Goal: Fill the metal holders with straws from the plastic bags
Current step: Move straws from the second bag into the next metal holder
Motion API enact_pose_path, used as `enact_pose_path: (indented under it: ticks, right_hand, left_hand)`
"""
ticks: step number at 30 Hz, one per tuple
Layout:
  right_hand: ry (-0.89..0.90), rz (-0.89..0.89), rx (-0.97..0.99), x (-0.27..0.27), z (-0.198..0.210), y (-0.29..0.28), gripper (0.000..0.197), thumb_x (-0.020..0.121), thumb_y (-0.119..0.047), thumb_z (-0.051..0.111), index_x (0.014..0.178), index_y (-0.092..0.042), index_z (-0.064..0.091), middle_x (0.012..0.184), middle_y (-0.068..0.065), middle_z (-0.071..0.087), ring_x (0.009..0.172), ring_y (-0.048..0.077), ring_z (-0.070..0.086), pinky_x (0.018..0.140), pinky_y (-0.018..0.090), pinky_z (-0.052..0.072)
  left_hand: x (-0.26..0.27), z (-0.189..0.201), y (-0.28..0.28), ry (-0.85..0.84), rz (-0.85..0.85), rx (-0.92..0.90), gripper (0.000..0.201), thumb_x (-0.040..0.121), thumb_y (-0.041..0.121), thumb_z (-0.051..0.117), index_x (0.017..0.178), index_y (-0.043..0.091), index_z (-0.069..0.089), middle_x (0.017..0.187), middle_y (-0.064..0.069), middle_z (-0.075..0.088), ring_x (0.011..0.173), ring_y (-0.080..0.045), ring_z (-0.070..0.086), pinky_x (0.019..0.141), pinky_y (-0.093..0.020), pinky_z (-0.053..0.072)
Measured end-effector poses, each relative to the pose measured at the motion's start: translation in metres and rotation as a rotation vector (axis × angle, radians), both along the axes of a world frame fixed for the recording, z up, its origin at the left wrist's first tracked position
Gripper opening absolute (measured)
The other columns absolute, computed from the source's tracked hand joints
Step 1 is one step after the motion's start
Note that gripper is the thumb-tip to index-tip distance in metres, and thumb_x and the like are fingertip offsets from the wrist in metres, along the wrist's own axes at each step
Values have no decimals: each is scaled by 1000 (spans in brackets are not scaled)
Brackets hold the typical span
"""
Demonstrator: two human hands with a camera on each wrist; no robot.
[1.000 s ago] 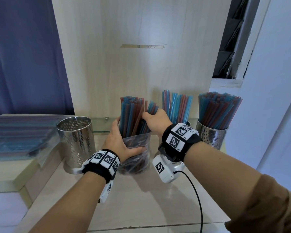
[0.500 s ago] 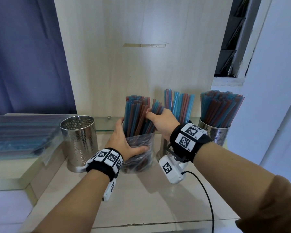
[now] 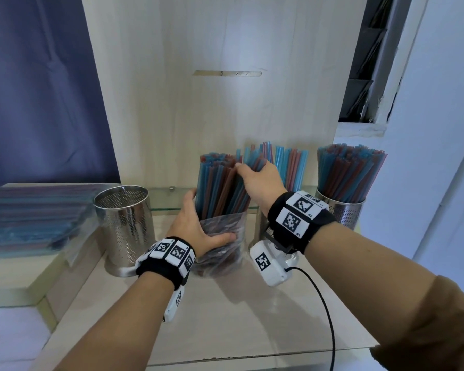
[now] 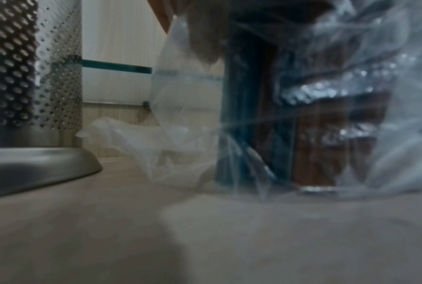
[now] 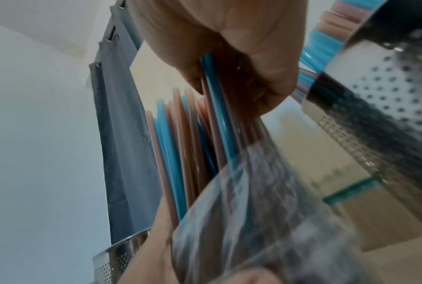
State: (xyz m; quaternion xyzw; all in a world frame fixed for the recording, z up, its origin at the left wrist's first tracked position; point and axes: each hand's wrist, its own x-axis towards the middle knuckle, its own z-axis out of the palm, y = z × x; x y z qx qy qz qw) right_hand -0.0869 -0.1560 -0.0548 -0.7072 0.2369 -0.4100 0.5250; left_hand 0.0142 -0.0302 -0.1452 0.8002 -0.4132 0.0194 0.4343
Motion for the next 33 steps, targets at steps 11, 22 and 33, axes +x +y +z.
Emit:
enact_pose_path:
  ticks: [11,22,33]
  right_hand:
    - [-101,-78,-91,-7,57,-12,13,96,-15,52,83,-16,50,72,2,55,70,20,58,61,28,47]
    - [149,39,83,-5,54,-11,60,62,-30,84,112,-1,67,103,12,72,95,28,69,90,47,57]
    - [-203,43,29,-15,82,-8,17,100,-16,53,83,-15,55,69,0,63,73,20,62,85,41,55]
  left_hand:
    - [-1,-1,-1,-7,7,-8,122,56,53,88,148,23,13,142,-3,48,128,-22,50,104,-30,40]
    - [-5,1,0,-43,-9,42,121,57,54,87,148,23,12,140,-4,50,125,-22,52,102,-29,41]
    - [1,-4,-2,-35,-1,-1,107,66,50,83,146,24,16,135,-3,55,120,-22,57,99,-29,44]
